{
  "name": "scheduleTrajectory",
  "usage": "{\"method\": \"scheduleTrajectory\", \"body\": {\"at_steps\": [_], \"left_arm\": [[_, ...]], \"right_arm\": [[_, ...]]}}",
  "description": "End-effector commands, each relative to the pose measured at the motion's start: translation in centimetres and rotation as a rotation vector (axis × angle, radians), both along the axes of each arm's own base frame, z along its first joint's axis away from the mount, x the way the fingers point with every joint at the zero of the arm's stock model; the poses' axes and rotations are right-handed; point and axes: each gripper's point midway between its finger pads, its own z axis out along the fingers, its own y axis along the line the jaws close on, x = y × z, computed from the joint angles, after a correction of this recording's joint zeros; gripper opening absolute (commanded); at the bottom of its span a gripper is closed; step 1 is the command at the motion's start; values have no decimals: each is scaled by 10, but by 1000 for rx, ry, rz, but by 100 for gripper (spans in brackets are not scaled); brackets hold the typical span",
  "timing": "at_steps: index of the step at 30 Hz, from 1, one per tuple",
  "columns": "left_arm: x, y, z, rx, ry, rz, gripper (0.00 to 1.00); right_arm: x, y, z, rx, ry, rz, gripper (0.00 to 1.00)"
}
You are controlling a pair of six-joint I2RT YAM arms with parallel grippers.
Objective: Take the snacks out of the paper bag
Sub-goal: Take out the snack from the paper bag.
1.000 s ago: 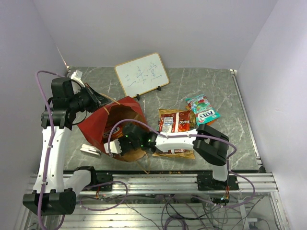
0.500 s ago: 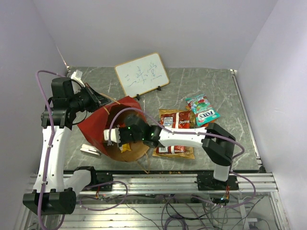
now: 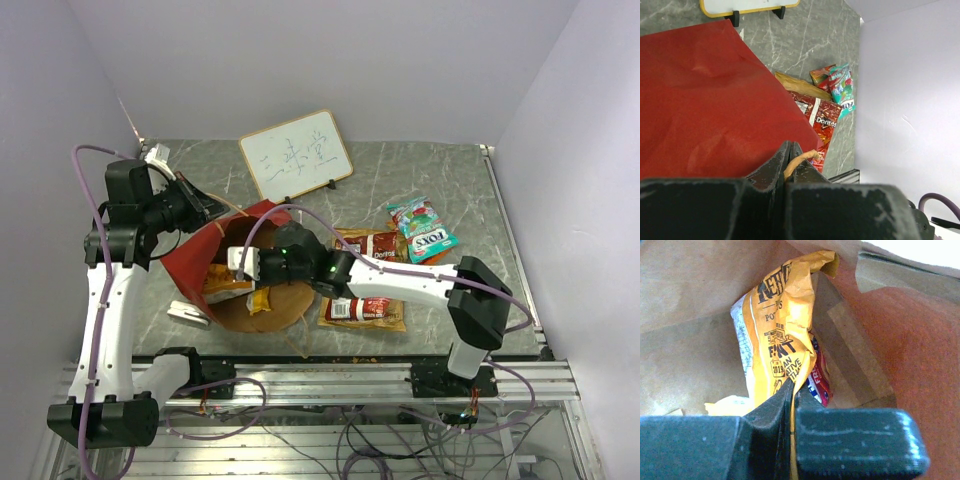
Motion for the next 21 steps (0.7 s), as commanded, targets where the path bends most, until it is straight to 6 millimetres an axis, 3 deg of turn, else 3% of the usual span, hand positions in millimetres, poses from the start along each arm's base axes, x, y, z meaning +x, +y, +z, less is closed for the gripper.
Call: {"method": "scheduleTrajectory", "body": {"at_steps": [1, 7, 13, 21], "left_arm": [[4, 5, 15, 21, -51, 20, 7], [5, 6, 18, 14, -47, 34, 7], [7, 7, 20, 11, -54, 53, 7], [8, 12, 23, 22, -56, 86, 7]], "right_arm": [[-11, -4, 44, 95, -40, 50, 0], [-17, -12, 58, 108, -46, 59, 0], [-17, -20, 88, 142, -31, 24, 0], [-22, -44, 113, 160, -14, -24, 0]]}}
